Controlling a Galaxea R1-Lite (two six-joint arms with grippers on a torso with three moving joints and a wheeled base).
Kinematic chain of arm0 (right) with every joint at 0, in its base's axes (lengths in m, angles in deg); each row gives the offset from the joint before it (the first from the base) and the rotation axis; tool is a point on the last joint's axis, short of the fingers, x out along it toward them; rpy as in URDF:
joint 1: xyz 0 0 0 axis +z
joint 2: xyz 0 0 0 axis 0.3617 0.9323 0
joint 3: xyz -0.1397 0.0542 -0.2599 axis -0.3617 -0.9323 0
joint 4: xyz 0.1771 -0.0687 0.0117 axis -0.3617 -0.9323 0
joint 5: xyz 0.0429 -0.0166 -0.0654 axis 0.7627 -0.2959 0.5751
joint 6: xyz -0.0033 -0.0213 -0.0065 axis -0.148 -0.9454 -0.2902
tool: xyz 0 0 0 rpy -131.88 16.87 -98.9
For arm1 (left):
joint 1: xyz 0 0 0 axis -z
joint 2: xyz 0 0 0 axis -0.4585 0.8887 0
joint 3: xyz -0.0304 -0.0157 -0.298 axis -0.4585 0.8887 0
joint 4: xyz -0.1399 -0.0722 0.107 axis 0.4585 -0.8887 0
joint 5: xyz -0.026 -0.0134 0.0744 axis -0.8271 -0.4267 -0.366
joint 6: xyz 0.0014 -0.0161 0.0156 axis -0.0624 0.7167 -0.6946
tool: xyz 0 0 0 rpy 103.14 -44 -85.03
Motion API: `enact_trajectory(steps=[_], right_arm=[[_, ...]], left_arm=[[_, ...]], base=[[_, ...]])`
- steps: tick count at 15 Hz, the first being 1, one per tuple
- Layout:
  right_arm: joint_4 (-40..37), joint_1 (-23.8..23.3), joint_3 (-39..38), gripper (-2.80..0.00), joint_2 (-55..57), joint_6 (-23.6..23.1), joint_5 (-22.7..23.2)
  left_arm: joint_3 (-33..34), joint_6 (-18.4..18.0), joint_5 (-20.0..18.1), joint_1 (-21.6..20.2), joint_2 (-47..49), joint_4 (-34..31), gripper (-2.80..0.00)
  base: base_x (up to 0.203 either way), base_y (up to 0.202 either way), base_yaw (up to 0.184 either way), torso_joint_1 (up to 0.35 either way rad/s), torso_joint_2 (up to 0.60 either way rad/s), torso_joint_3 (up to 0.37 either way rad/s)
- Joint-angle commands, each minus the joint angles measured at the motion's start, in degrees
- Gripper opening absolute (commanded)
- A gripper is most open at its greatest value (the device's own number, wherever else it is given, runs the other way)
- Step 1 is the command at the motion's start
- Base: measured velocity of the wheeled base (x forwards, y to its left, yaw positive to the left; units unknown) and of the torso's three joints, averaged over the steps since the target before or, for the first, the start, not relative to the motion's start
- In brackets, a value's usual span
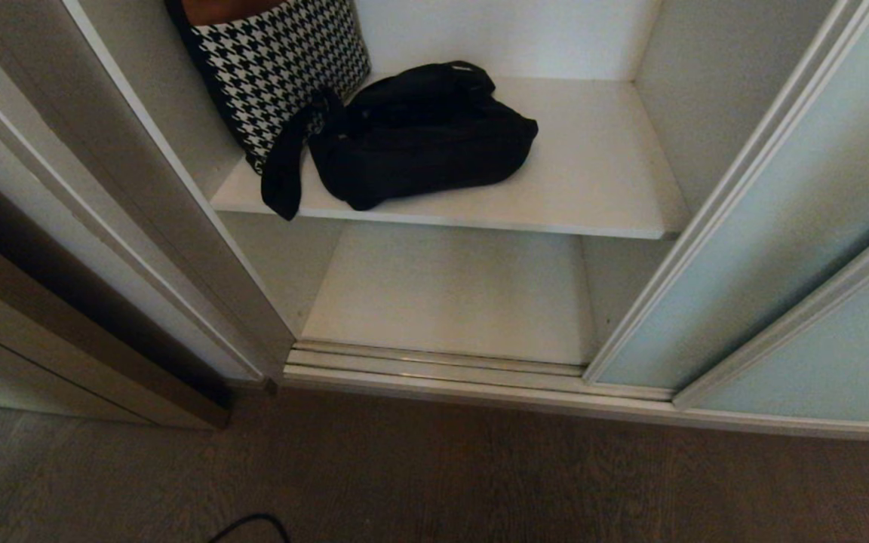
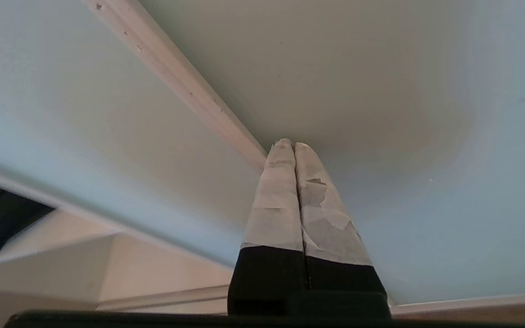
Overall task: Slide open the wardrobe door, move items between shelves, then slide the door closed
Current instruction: Close the door
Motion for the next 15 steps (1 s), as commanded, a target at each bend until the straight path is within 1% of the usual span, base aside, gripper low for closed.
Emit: enact_trajectory(steps=[1,5,8,10,12,15], right_arm=[[0.52,2.40,-1.01,-2.80,-1.97,0.20,0.32],[0.49,10.55,-6.01,-2.80,-8.46,-0.01,0.30],[0.23,20.00,-11.07,-2.80,-15.97,0.03,0.26],[-0.32,24.69,-14.09,-2.80,-21.57,0.17,0.24],[-1.53,26.16,-15.59,-2.80,-25.71,0.49,0.36],[-5.30,27.02,-16.35,-2.80,-30.87,0.55,0.33]], left_arm=[[0.00,0.00,0.02,-0.02,0.09,0.02,-2.80],[0.00,0.00,0.02,-0.02,0.09,0.02,-2.80],[0.00,0.00,0.02,-0.02,0.09,0.02,-2.80],[0.00,0.00,-0.06,-0.02,0.09,0.02,-2.80],[0.00,0.00,0.02,-0.02,0.09,0.02,-2.80],[0.00,0.00,-0.03,-0.02,0.09,0.02,-2.80]], base=[[0.000,0.000,0.000,0.000,0.00,0.000],[0.000,0.000,0.000,0.000,0.00,0.000],[0.000,0.000,0.000,0.000,0.00,0.000],[0.000,0.000,0.000,0.000,0.00,0.000],[0.000,0.000,0.000,0.000,0.00,0.000],[0.000,0.000,0.000,0.000,0.00,0.000]])
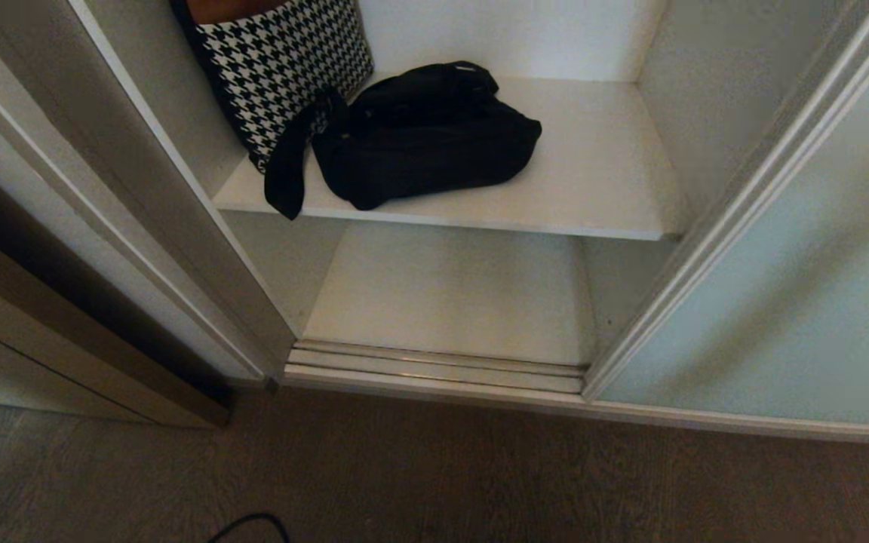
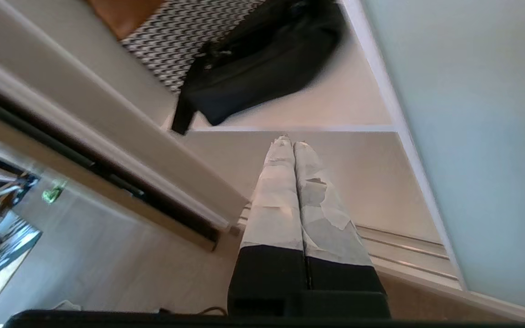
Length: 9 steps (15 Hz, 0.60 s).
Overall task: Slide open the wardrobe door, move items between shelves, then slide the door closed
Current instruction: Close the door
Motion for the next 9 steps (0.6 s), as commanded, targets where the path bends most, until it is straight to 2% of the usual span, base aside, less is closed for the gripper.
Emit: enact_trajectory(steps=[1,9], right_arm=[[-1.29,0.46,-0.39,-2.80,-5.04,0.22,0.00],[-3.18,0.48,-1.11,-2.80,-7.37,0.23,-2.05]], left_arm=[[0.00,-0.02,0.00,-0.02,0.09,0.02,-2.80],[0.00,-0.02,0.00,-0.02,0.09,0.02,-2.80]], base=[[0.000,0.000,0.000,0.000,0.00,0.000],[0.000,0.000,0.000,0.000,0.00,0.000]])
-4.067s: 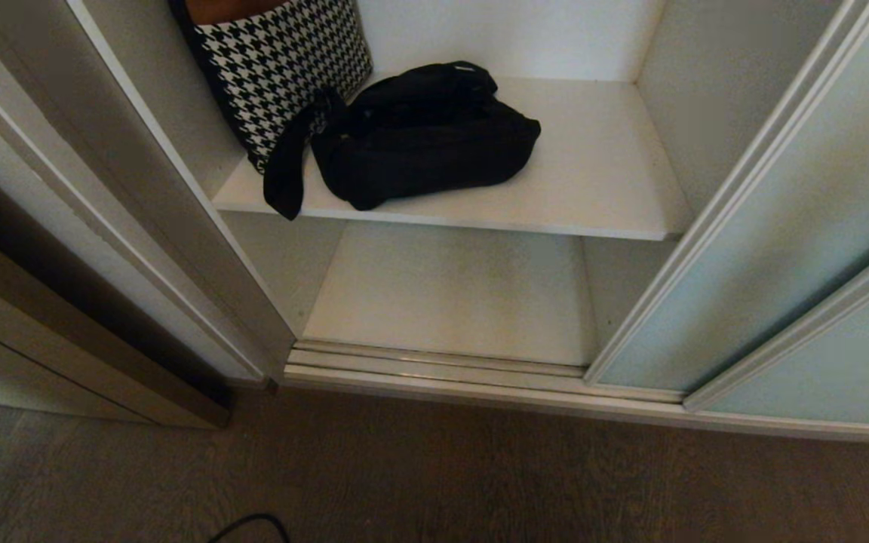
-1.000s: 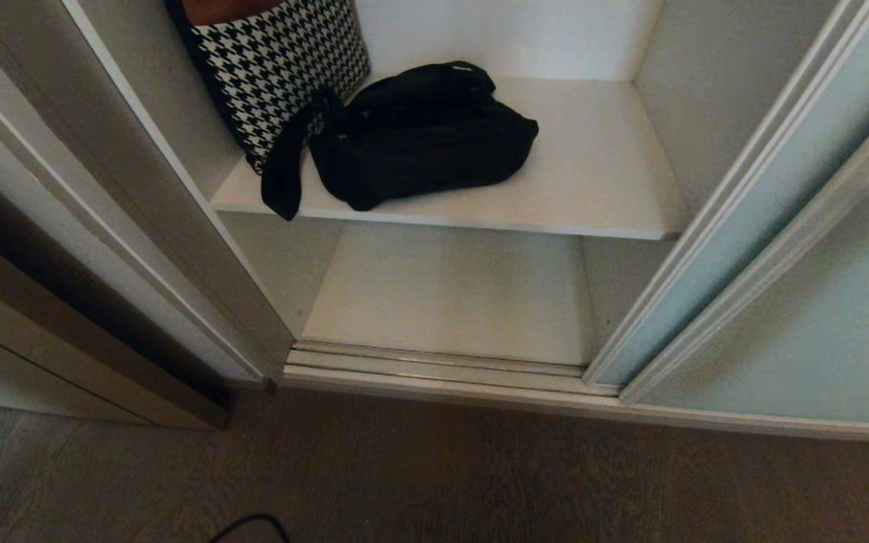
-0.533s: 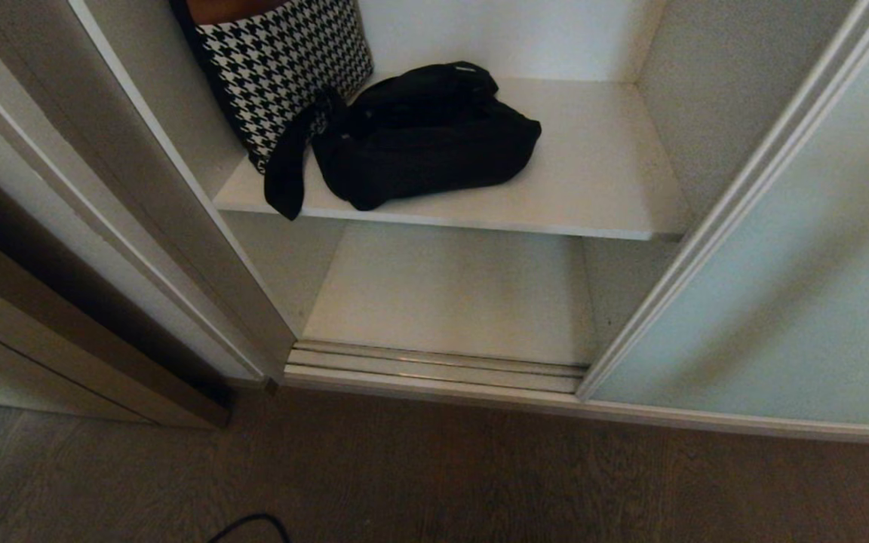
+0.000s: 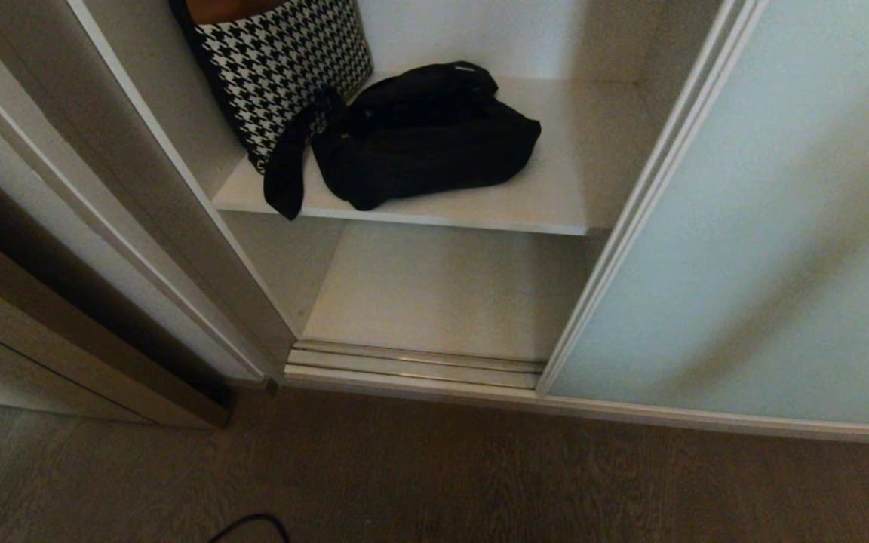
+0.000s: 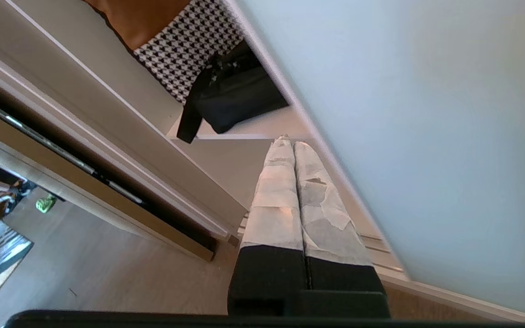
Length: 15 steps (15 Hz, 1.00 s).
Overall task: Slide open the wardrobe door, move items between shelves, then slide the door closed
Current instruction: Close the door
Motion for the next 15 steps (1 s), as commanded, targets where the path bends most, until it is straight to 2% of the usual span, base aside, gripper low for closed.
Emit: enact_trajectory(steps=[1,4,6,10,15], right_arm=[[0.15,-0.02,0.28,-2.80,0.09,0.18,0.12],[0.15,-0.02,0.84,-2.80,0.00,0.26,-0.47],[0.04,-0.02,0.84,-2.80,0.09,0.18,-2.83],[-0.20,0.24,-0.03,-2.80,-0.43,-0.09,-2.96],[-4.34,1.68,0.50,-2.80,-3.77,-0.42,-2.87]], left_arm=[[0.00,0.00,0.00,-0.02,0.09,0.02,-2.80],[0.00,0.00,-0.09,-0.02,0.09,0.02,-2.80],[0.00,0.00,0.00,-0.02,0.09,0.02,-2.80],[0.00,0.00,0.00,-0.02,0.09,0.02,-2.80],[0.00,0.00,-0.08,-0.02,0.09,0.02,-2.80]], base=[[0.000,0.000,0.000,0.000,0.00,0.000],[0.000,0.000,0.000,0.000,0.00,0.000],[0.000,0.000,0.000,0.000,0.00,0.000],[0.000,0.000,0.000,0.000,0.00,0.000],[0.000,0.000,0.000,0.000,0.00,0.000]])
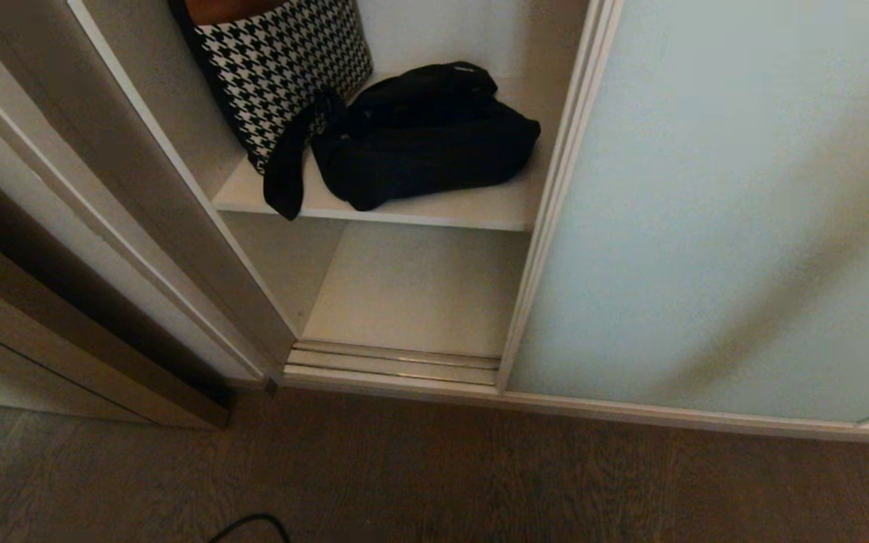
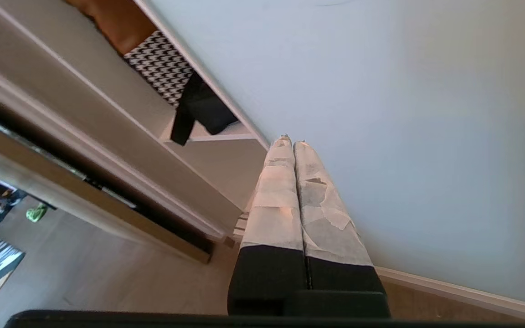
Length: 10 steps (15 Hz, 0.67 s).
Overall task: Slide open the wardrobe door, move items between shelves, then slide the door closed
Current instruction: Close the door
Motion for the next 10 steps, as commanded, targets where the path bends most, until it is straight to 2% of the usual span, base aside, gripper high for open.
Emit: enact_trajectory(steps=[1,10], right_arm=[[-0.39,0.54,-0.24,-2.80,-2.01,0.11,0.21],[-2.77,-1.44,3.41,-2.80,-1.99,0.05,0.06]], left_arm=[[0.00,0.02,0.02,-0.02,0.09,0.02,-2.80],[0.00,0.02,-0.06,-0.02,0.09,0.02,-2.80]], base=[[0.000,0.000,0.000,0.000,0.00,0.000],[0.000,0.000,0.000,0.000,0.00,0.000]])
